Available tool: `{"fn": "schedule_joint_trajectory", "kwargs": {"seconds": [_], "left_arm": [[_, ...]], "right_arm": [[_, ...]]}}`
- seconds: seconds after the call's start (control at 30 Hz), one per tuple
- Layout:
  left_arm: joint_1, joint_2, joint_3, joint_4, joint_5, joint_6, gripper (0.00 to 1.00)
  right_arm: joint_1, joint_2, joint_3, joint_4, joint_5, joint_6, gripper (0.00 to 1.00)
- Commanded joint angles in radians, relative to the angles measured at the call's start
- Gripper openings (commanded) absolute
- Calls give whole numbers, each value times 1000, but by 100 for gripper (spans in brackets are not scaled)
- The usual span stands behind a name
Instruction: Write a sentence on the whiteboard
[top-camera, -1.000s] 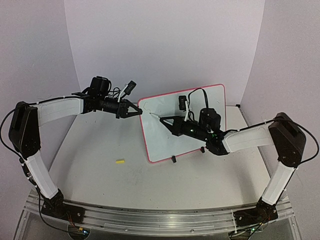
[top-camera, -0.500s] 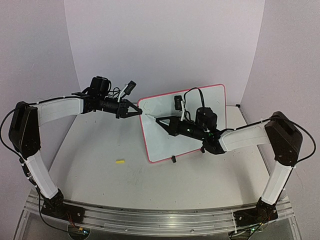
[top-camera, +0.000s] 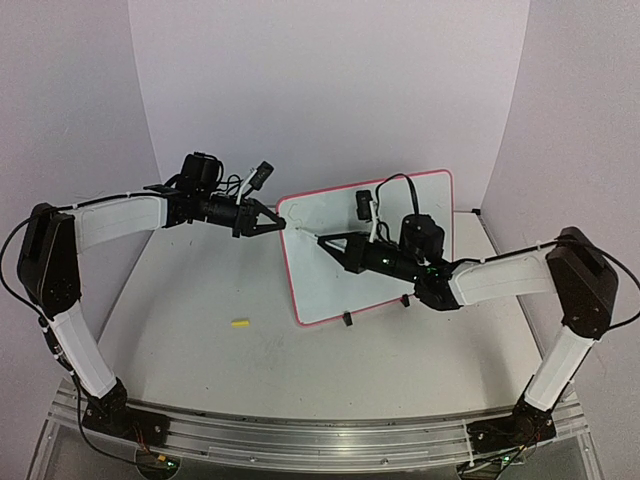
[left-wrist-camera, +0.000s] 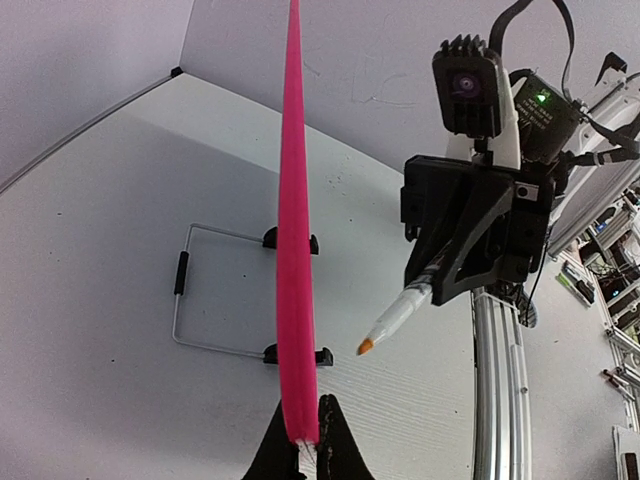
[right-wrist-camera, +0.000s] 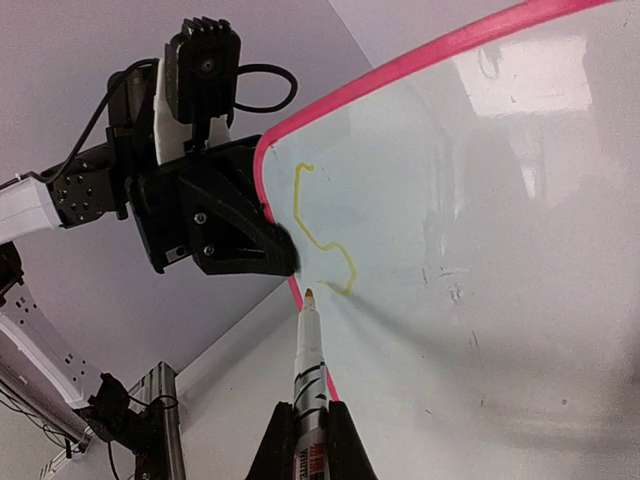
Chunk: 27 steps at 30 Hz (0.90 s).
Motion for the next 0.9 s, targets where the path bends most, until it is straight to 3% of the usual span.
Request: {"fn": "schedule_joint_trajectory", "kwargs": {"seconds": [0.0,0.37,0.87], "left_arm": [[0,-36,-6,-24,-24,49,0],[0,-47,-4,-34,-28,57,0],[-9,-43,-4,-42,-36,64,0]], "right_arm": [[2,-146,-48,9,-13,6,0],[-6,-334,-99,-232,59,-108,0],[-25,-171,41,-247,-6,-149,0]]}}
